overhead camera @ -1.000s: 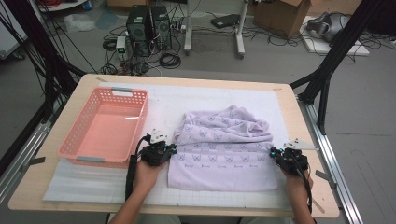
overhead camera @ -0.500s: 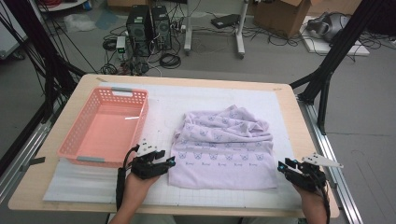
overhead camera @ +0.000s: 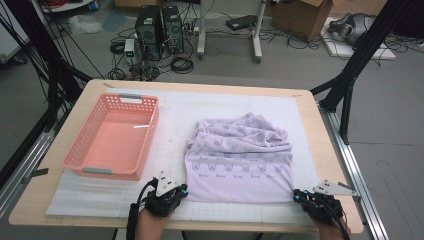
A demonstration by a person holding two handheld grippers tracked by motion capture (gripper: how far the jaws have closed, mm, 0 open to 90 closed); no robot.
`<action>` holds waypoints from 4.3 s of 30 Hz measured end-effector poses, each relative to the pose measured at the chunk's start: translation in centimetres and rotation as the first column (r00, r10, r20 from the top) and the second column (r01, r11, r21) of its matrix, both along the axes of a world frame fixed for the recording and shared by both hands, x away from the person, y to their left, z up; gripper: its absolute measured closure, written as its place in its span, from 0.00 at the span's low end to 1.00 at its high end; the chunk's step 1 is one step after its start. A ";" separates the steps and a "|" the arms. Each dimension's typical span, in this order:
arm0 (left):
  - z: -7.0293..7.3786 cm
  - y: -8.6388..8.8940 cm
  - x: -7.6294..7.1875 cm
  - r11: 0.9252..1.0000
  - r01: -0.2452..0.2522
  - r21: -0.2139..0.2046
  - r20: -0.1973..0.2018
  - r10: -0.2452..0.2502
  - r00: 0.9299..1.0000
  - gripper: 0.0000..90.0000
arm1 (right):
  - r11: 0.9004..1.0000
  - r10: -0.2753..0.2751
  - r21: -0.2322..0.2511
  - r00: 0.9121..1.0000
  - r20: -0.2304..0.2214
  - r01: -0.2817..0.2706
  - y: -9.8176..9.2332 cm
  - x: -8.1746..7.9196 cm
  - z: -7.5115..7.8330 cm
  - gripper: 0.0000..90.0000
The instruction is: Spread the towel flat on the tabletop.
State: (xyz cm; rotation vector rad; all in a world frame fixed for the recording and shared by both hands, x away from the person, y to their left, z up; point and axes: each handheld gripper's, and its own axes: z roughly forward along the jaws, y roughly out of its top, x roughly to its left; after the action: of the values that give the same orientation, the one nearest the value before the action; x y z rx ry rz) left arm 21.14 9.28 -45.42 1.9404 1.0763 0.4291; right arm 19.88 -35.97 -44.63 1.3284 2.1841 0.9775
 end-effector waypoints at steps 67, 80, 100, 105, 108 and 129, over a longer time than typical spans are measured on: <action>0.0 0.4 2.9 0.992 0.063 -0.106 -0.045 -0.068 0.997 0.54 | 0.998 -0.038 0.041 0.999 0.017 0.037 -1.8 -0.5 -0.5 0.55; 0.0 -1.4 1.1 0.998 0.054 0.015 0.003 -0.054 0.999 0.56 | 0.998 -0.044 0.044 0.999 0.023 0.043 -1.9 -0.8 -0.6 0.56; 0.2 0.1 -3.5 0.993 0.103 -0.057 -0.032 -0.105 0.994 0.72 | 0.999 0.016 0.039 0.999 -0.050 -0.014 -1.4 -4.0 0.7 0.92; 0.9 1.1 -1.9 0.990 0.053 -0.131 0.029 -0.050 0.998 0.59 | 0.998 -0.010 0.067 1.000 0.004 0.010 -1.7 -4.1 0.9 0.76; 1.3 1.6 0.1 0.984 0.039 -0.174 0.037 -0.034 0.999 0.61 | 0.996 -0.031 0.080 0.999 0.032 0.028 -1.9 -3.8 1.0 0.76; 0.3 -6.3 6.0 0.999 0.044 -0.019 -0.037 -0.045 0.998 0.57 | 0.998 -0.011 0.069 0.999 0.043 0.008 -1.5 -3.5 0.8 0.76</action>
State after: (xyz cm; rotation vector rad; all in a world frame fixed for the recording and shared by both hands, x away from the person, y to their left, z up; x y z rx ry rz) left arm 27.11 2.98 -45.16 1.9596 1.0553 0.3582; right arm 16.42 -37.51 -43.83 1.3339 2.1276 1.0770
